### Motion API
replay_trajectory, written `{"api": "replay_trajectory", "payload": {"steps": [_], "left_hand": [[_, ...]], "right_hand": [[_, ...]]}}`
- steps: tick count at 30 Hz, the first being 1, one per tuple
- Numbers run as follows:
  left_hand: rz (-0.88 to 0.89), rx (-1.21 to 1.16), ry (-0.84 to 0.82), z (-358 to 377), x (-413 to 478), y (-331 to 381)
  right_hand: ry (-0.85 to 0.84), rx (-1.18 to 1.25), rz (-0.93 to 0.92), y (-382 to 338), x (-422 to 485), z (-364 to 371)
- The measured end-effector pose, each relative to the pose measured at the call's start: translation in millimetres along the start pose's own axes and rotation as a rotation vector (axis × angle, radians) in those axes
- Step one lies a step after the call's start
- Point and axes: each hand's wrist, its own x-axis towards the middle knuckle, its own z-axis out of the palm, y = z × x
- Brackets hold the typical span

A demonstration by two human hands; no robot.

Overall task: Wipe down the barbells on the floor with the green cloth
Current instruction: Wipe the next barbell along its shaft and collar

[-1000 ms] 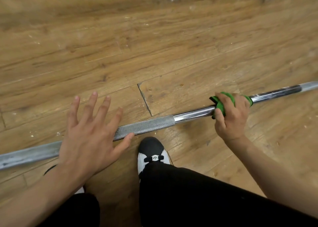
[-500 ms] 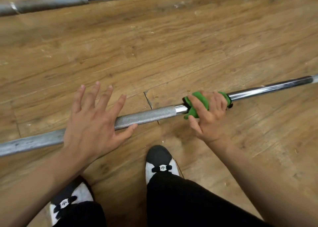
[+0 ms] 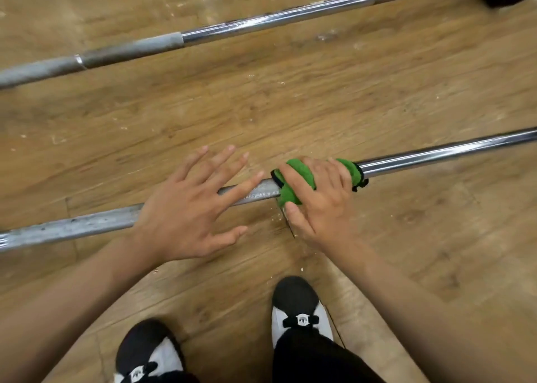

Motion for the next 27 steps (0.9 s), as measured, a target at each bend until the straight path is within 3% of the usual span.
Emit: {"api": "replay_trajectory", "payload": {"steps": [2,6,11,13,16,20,24,27], "left_hand": [[0.032,-0.013,0.008,0.0,4.1,-8.3],[0.131,-0.096,0.015,0.7,10.8,-23.5],[0.194,-0.138,-0.018,-2.5,19.4,-37.8],[0.192,-0.104,-0.036,-3.1,21.6,-40.2],[0.181,-0.05,-0.058,-5.3,23.4,-41.9],[0.172,-0.03,-0.065,-6.0,23.5,-43.7],[0.16,-0.019,-0.047,-3.3,23.5,-43.2],[0.157,-0.013,-0.058,-4.4,24.4,-41.5]], "right_hand": [[0.003,-0.057,-0.033,44.9,-1.5,-6.9],[0.097,-0.113,0.263,115.7,0.1,-29.9],[0.193,-0.086,0.549,88.6,34.7,-15.2],[0.134,-0.052,0.47,41.1,40.2,-0.3],[-0.062,0.029,0.133,-7.2,35.2,7.8],[-0.221,-0.043,-0.16,47.1,40.0,-10.9],[-0.006,-0.038,0.24,121.8,27.8,-27.7],[0.152,-0.074,0.575,120.2,35.6,-25.5]]}}
